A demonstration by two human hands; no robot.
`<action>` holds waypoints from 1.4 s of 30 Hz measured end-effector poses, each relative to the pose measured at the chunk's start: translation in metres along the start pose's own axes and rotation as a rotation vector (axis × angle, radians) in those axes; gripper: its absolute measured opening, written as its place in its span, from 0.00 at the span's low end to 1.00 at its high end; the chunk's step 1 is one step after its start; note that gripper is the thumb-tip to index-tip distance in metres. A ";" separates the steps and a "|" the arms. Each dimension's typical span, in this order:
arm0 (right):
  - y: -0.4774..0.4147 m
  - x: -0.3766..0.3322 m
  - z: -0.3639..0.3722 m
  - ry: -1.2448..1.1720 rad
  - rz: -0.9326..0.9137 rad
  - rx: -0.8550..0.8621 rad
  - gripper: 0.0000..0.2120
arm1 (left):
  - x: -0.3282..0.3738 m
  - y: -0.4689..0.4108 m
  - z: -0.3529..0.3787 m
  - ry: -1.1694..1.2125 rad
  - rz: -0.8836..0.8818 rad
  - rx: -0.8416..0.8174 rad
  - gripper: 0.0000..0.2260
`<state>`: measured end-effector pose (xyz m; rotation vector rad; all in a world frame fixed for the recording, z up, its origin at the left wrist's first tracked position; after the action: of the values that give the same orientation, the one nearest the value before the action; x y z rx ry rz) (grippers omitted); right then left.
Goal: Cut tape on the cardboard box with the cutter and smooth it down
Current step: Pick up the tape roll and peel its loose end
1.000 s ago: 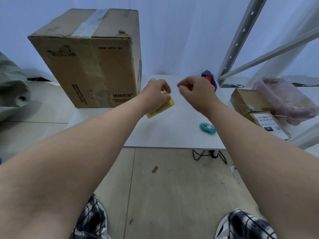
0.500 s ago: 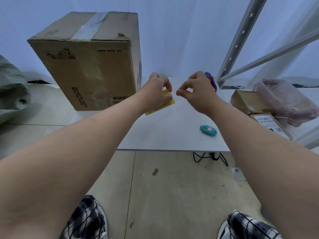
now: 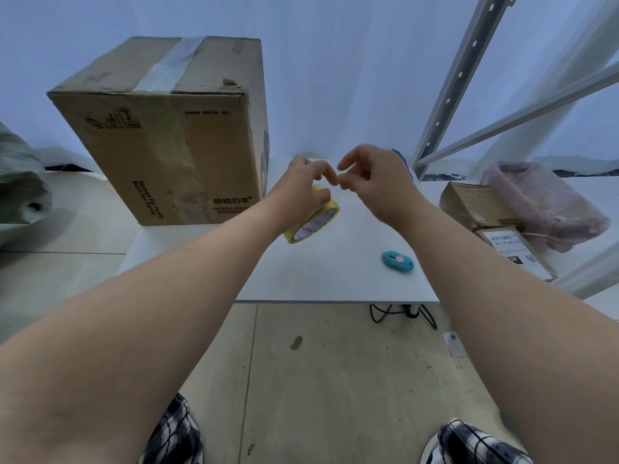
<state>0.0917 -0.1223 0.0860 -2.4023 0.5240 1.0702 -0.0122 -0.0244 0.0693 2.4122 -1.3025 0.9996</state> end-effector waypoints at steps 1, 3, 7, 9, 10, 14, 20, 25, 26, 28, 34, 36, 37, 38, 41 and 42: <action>0.000 0.001 0.000 -0.044 0.015 0.035 0.05 | 0.000 0.000 0.000 0.012 -0.005 0.014 0.10; -0.001 0.005 0.000 -0.119 0.045 0.096 0.07 | 0.000 -0.001 0.001 0.029 -0.012 0.031 0.09; -0.001 0.008 0.003 -0.183 0.084 0.164 0.07 | -0.002 -0.001 0.004 0.015 -0.026 0.040 0.10; -0.002 0.010 0.005 -0.186 0.095 0.187 0.07 | -0.004 -0.001 0.004 0.023 -0.035 0.049 0.10; -0.003 0.010 0.006 -0.190 0.099 0.189 0.05 | -0.004 -0.001 0.004 0.030 -0.040 0.054 0.10; -0.005 0.012 0.009 -0.187 0.094 0.171 0.02 | -0.006 0.000 0.004 0.048 -0.047 0.081 0.07; -0.001 0.007 0.009 -0.097 0.055 0.101 0.12 | -0.009 -0.001 0.004 0.120 -0.051 0.098 0.05; 0.000 0.008 0.010 0.039 0.007 0.121 0.13 | -0.008 -0.003 0.004 0.172 -0.012 0.135 0.05; -0.001 0.008 0.009 0.025 0.014 0.138 0.10 | -0.007 -0.003 0.004 0.181 0.000 0.143 0.05; -0.001 0.008 0.009 -0.041 0.040 0.140 0.07 | -0.005 -0.002 0.004 0.189 0.016 0.154 0.02; -0.006 0.011 0.010 -0.200 0.142 0.197 0.05 | -0.001 -0.002 0.007 0.365 -0.080 0.101 0.15; -0.007 0.014 0.008 -0.224 0.179 0.223 0.04 | -0.001 -0.002 0.004 0.466 -0.154 0.028 0.18; -0.006 0.015 0.008 -0.231 0.191 0.225 0.04 | -0.003 -0.001 0.003 0.496 -0.179 -0.028 0.17; -0.005 0.016 0.008 -0.228 0.199 0.221 0.04 | -0.004 0.000 0.003 0.497 -0.192 -0.080 0.16; -0.002 0.018 0.010 -0.171 0.225 0.196 0.04 | -0.006 0.003 0.005 0.353 -0.175 -0.169 0.17; -0.001 0.018 0.011 -0.165 0.243 0.186 0.05 | -0.005 0.002 0.006 0.295 -0.164 -0.174 0.19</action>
<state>0.0967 -0.1178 0.0660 -2.1060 0.8340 1.2487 -0.0135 -0.0253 0.0615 2.1076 -1.0271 1.0956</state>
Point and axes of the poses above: each hand's wrist, its own y-axis away from the middle knuckle, its own z-axis out of the palm, x = y × z, the point moved 1 cm from there along -y, towards the middle knuckle, and after that the axes turned 1 degree about -y, right-handed, at the moved point
